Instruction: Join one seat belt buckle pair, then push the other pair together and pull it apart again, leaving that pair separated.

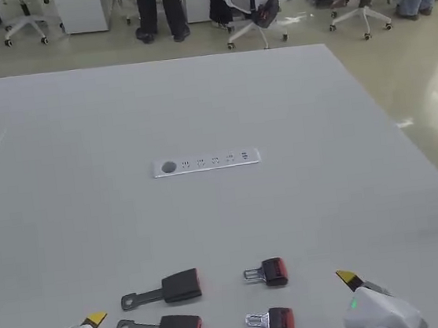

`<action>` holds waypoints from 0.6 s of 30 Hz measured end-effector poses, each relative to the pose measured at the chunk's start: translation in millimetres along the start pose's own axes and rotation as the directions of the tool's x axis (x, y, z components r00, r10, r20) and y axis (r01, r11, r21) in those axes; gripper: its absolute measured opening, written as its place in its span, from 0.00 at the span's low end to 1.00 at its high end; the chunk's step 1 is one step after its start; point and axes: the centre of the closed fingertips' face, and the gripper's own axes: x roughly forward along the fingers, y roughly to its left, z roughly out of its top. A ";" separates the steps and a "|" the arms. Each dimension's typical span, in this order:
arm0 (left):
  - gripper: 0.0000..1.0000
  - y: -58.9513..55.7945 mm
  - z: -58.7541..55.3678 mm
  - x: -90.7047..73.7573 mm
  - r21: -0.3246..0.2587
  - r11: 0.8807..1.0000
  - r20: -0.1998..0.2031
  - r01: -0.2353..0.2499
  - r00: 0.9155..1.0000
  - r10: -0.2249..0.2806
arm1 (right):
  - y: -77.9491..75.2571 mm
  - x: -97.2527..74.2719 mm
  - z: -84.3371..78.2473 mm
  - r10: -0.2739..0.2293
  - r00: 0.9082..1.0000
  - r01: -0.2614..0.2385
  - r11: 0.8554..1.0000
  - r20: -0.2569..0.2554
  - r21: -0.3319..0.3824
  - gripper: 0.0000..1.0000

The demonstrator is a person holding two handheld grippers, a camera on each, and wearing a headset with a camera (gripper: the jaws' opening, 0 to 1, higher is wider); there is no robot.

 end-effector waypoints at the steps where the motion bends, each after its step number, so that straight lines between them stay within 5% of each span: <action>1: 0.98 -0.9 0.3 -0.1 0.001 1.000 -0.001 0.001 1.000 -0.001 | 0.1 -0.7 0.7 -0.001 1.000 0.001 1.000 0.001 0.000 0.99; 18: 0.91 0.6 3.0 0.4 0.026 1.000 0.002 -0.009 1.000 0.009 | -0.1 -2.0 2.8 0.008 1.000 -0.007 1.000 0.010 -0.011 0.91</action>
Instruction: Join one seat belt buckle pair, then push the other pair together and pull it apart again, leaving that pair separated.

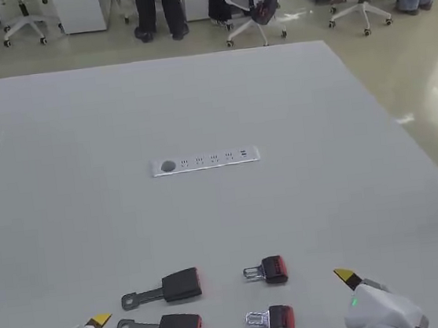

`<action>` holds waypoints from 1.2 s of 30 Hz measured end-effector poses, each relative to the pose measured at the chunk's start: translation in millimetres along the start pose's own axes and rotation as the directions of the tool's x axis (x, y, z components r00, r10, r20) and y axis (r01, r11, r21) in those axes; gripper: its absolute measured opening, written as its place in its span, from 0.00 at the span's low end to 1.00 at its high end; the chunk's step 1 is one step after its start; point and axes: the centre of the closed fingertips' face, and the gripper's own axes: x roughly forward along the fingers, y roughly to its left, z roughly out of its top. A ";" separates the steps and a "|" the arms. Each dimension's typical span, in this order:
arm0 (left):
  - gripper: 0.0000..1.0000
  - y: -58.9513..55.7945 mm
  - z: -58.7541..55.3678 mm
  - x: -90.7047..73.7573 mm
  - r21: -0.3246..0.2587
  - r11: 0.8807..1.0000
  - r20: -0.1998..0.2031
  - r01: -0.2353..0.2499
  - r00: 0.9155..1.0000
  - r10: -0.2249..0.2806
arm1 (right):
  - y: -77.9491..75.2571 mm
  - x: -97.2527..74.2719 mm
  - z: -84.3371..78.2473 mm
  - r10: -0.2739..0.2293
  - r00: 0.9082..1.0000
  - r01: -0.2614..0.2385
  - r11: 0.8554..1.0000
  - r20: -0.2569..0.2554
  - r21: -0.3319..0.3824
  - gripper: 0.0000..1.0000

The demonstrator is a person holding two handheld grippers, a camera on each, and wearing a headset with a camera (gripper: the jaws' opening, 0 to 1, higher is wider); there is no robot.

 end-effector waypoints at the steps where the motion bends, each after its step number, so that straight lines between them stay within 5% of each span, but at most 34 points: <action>1: 0.90 -0.9 1.4 -1.0 0.001 1.000 0.001 0.002 1.000 -0.002 | -0.3 -0.3 0.3 -0.001 1.000 0.001 1.000 0.001 0.001 0.91; 24: 0.86 -12.9 -2.1 4.9 0.046 0.999 -0.043 0.026 0.999 -0.024 | 1.0 10.2 -3.3 0.036 0.999 -0.038 0.997 -0.023 -0.070 0.82; 36: 0.82 -17.1 3.3 5.6 0.122 0.991 -0.085 0.064 0.995 -0.054 | 15.9 20.7 -5.2 0.110 0.993 -0.116 0.985 -0.053 -0.129 0.69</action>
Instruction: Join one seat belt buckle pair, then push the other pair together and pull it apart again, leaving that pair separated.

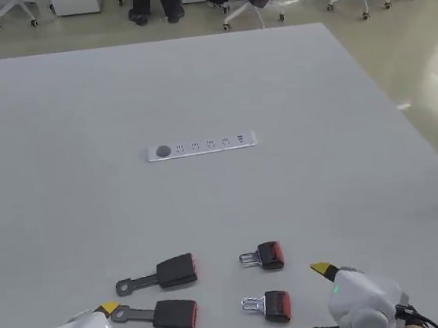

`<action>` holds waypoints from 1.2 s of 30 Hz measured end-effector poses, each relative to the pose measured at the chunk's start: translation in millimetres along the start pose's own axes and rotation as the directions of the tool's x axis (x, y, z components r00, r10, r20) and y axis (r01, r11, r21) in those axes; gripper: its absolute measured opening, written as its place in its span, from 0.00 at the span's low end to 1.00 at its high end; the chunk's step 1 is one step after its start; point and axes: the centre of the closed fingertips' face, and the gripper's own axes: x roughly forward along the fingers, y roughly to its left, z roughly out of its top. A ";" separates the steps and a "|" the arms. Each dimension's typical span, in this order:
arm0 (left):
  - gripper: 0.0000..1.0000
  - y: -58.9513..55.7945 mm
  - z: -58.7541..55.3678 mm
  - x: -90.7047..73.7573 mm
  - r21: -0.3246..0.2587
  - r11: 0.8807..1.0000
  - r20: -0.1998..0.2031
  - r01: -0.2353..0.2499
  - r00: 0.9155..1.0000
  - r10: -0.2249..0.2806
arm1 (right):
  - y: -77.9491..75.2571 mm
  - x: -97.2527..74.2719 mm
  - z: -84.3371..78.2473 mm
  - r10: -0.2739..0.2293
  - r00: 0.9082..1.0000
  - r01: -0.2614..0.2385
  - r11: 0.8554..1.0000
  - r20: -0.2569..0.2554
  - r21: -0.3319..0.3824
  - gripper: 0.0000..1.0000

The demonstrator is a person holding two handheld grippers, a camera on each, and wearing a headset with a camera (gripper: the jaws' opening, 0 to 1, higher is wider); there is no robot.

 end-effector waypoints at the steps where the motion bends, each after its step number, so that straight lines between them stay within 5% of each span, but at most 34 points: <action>1: 0.82 0.3 2.2 -0.1 0.007 1.000 -0.002 0.001 1.000 -0.001 | 0.4 0.7 0.2 0.000 1.000 0.000 1.000 -0.001 -0.008 0.70; 18: 0.72 5.6 7.1 25.3 0.127 0.991 -0.041 0.040 0.999 -0.035 | 15.2 17.7 0.0 0.081 0.996 -0.085 0.991 -0.036 -0.108 0.58; 36: 0.66 10.6 27.8 40.3 0.178 0.982 -0.031 0.065 0.998 -0.060 | 19.1 29.5 -1.4 0.122 0.991 -0.128 0.987 -0.057 -0.101 0.55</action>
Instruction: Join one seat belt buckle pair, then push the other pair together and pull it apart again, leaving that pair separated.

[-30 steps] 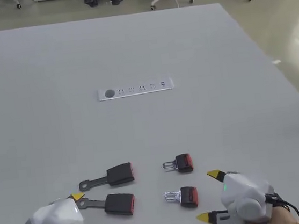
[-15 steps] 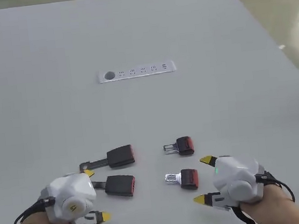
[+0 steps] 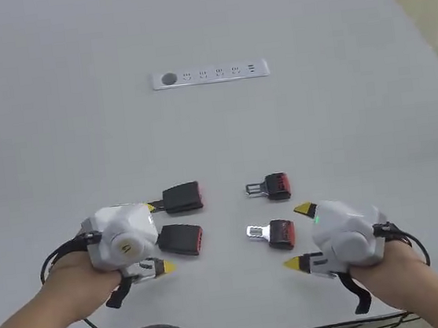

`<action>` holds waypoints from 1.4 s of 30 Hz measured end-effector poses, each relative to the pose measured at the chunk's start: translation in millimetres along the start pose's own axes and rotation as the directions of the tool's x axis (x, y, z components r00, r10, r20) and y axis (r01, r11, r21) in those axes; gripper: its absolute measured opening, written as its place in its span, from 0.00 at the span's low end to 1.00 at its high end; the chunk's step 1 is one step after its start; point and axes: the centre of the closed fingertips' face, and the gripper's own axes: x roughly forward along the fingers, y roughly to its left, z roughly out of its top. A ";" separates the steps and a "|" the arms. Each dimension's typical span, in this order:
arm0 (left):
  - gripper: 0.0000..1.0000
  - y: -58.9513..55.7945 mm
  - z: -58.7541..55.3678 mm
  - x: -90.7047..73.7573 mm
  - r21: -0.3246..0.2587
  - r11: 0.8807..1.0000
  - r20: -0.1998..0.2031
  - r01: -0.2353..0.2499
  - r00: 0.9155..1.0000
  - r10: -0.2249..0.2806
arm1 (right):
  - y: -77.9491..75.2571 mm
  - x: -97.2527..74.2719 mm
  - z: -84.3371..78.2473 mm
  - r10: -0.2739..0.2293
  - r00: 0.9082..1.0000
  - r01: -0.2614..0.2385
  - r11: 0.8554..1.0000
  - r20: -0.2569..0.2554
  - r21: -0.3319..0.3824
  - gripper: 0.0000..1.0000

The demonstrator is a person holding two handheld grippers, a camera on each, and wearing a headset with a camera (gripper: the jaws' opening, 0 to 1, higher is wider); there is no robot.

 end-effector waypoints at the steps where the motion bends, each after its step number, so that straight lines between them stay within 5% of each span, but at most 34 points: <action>1: 0.66 -0.4 -0.5 1.3 -0.001 1.000 0.002 0.007 1.000 -0.007 | -0.6 0.7 -0.3 0.000 1.000 0.000 1.000 0.000 0.000 0.55; 26: 0.43 -10.2 2.4 22.6 0.089 0.979 -0.007 0.185 0.983 -0.185 | -2.1 26.8 -6.2 0.078 0.996 -0.078 0.997 -0.041 0.000 0.46; 42: 0.39 -8.4 1.9 32.3 0.101 0.976 -0.029 0.193 0.981 -0.191 | -3.0 36.8 -11.4 0.154 0.986 -0.154 0.988 -0.071 0.001 0.42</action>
